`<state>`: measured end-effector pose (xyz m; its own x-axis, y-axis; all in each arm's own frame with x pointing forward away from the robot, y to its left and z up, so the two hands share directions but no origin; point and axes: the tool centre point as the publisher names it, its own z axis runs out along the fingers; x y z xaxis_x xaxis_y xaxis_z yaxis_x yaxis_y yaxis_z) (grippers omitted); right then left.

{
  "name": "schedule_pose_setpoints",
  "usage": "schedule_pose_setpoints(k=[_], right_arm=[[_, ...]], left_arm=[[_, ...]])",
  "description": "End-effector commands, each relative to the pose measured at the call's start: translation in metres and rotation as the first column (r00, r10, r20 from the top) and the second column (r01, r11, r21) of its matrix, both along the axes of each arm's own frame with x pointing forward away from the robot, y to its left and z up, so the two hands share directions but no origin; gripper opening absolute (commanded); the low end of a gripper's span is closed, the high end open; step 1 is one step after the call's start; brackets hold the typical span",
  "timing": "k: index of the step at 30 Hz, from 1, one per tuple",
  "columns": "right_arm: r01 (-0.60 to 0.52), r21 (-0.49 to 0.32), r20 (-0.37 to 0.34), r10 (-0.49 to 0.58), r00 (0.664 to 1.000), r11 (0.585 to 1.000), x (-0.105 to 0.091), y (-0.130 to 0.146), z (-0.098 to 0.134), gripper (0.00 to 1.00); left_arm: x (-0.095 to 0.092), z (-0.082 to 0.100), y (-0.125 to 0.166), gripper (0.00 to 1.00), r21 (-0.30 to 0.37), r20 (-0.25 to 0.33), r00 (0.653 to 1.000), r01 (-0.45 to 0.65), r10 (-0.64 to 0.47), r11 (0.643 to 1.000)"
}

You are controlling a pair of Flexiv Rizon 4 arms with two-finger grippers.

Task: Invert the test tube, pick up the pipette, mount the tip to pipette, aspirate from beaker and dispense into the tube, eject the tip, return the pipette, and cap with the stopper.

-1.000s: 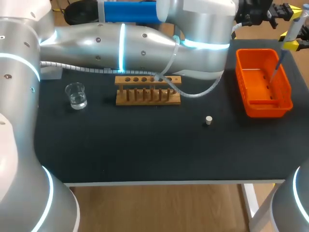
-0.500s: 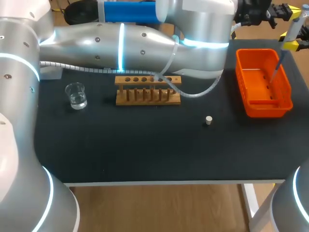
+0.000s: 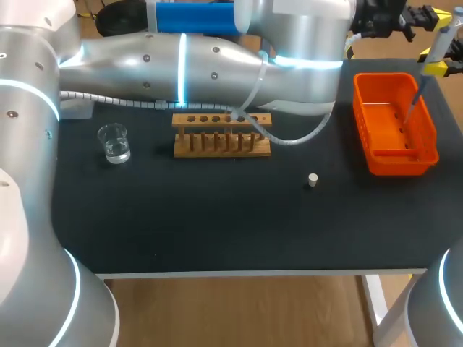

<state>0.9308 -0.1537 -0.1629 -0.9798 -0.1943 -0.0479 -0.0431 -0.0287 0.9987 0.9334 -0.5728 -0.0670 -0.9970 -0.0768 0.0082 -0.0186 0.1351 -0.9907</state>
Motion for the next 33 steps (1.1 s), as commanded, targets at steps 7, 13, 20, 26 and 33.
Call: schedule_pose_setpoints(k=[7, 13, 20, 26, 33], right_arm=[[-0.007, -0.002, 0.001, 0.007, 1.0, 1.0, 0.002, 0.0, 0.013, 0.0], [-0.007, -0.002, 0.001, 0.007, 1.0, 1.0, 0.002, 0.0, 0.013, 0.0], [-0.007, -0.002, 0.001, 0.007, 1.0, 1.0, 0.002, 0.0, 0.013, 0.0], [-0.007, -0.002, 0.001, 0.007, 1.0, 1.0, 0.002, 0.0, 0.013, 0.0], [-0.007, -0.002, 0.001, 0.007, 1.0, 1.0, 0.002, 0.0, 0.013, 0.0]], left_arm=[[0.0, -0.043, -0.001, 0.0, -0.047, -0.015, 1.0, -0.016, 0.016, 0.999], [-0.001, -0.046, 0.0, 0.0, -0.043, -0.02, 1.0, -0.024, 0.023, 0.999], [-0.004, -0.05, 0.003, 0.0, -0.03, -0.01, 0.999, -0.042, 0.042, 0.999], [-0.006, -0.049, 0.003, 0.0, -0.023, 0.03, 0.999, -0.033, 0.033, 0.999], [-0.007, -0.056, -0.001, 0.0, -0.022, 0.045, 0.999, -0.003, 0.004, 1.0]])
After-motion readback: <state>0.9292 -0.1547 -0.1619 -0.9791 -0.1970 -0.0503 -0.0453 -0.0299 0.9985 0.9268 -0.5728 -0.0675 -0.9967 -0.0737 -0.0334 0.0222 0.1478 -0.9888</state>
